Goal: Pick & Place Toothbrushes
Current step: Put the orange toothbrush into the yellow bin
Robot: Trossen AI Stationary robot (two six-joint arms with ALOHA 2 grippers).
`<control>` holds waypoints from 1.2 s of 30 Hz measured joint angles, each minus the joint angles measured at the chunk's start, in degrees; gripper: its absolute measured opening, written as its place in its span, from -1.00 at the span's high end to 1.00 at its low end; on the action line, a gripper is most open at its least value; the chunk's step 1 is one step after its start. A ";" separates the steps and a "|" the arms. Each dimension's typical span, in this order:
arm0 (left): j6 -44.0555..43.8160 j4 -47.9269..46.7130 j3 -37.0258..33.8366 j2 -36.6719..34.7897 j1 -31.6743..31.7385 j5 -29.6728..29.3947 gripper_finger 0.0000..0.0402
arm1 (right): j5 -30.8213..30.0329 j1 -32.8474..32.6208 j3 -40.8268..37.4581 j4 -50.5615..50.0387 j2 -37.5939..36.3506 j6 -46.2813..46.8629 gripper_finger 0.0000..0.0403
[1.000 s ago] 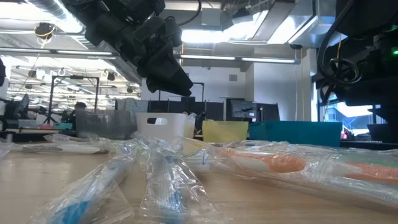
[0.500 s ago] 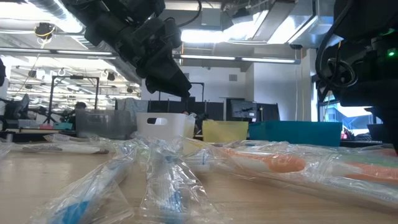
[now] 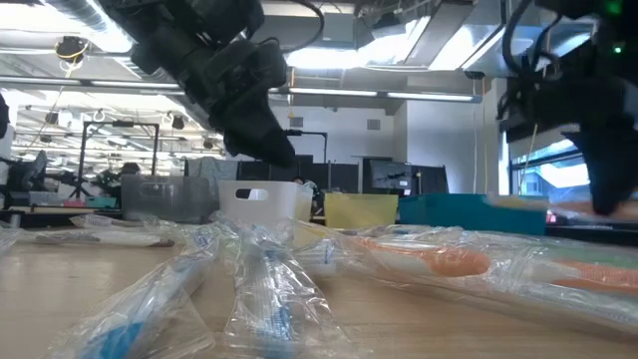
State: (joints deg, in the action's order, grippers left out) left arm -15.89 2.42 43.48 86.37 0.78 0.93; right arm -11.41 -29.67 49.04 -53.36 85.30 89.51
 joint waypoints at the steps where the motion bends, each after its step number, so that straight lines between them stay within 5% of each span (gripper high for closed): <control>1: -0.66 -0.89 0.00 0.00 0.00 0.00 0.16 | -1.16 0.00 0.00 -0.01 -0.73 -0.10 0.87; 11: -4.96 -10.19 0.00 0.00 -0.77 -5.41 0.16 | -10.28 4.00 0.00 5.95 -4.42 -9.26 0.89; 36: -6.98 -14.94 0.00 0.00 -9.06 -10.66 0.16 | -11.73 28.27 0.02 43.34 -4.42 -54.68 0.90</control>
State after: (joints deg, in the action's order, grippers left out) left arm -22.87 -12.51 43.48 86.37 -8.29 -9.73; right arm -23.14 -1.41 49.06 -10.01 80.88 34.82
